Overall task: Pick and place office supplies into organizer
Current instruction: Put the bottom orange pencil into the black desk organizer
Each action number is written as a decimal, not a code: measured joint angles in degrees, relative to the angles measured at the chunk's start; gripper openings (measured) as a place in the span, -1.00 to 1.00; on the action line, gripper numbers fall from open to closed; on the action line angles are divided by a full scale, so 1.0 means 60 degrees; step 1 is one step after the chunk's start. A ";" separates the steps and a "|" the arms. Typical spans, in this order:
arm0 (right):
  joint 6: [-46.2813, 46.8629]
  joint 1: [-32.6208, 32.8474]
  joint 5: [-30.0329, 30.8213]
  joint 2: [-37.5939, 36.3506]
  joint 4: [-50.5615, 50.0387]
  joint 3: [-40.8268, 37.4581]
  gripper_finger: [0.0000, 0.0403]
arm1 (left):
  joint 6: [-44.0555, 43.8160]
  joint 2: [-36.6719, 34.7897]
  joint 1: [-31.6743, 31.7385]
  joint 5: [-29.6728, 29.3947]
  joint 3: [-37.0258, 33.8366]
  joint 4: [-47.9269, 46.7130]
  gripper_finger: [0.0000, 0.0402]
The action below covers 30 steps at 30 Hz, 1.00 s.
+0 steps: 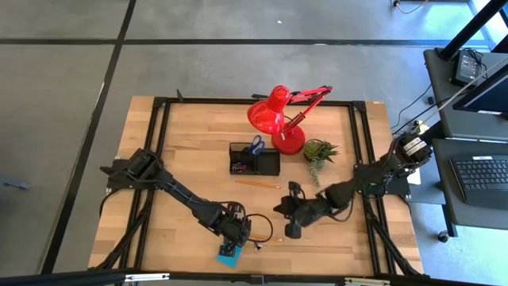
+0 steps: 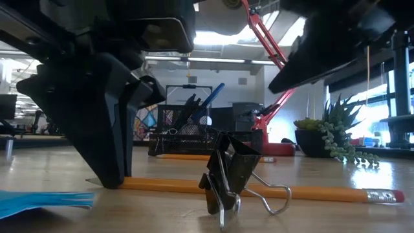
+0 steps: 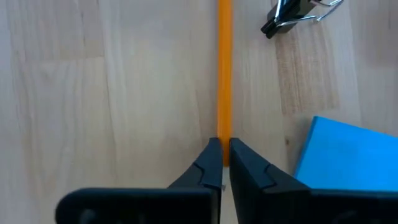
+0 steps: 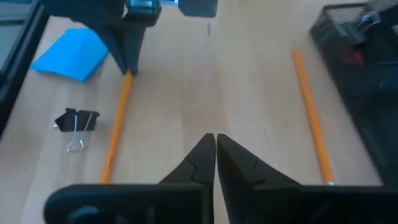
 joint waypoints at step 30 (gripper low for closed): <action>0.1378 0.1926 0.3440 -0.0004 0.4631 -0.3313 -0.89 | -0.0110 0.0000 0.2051 0.0175 -0.0182 0.0004 -0.99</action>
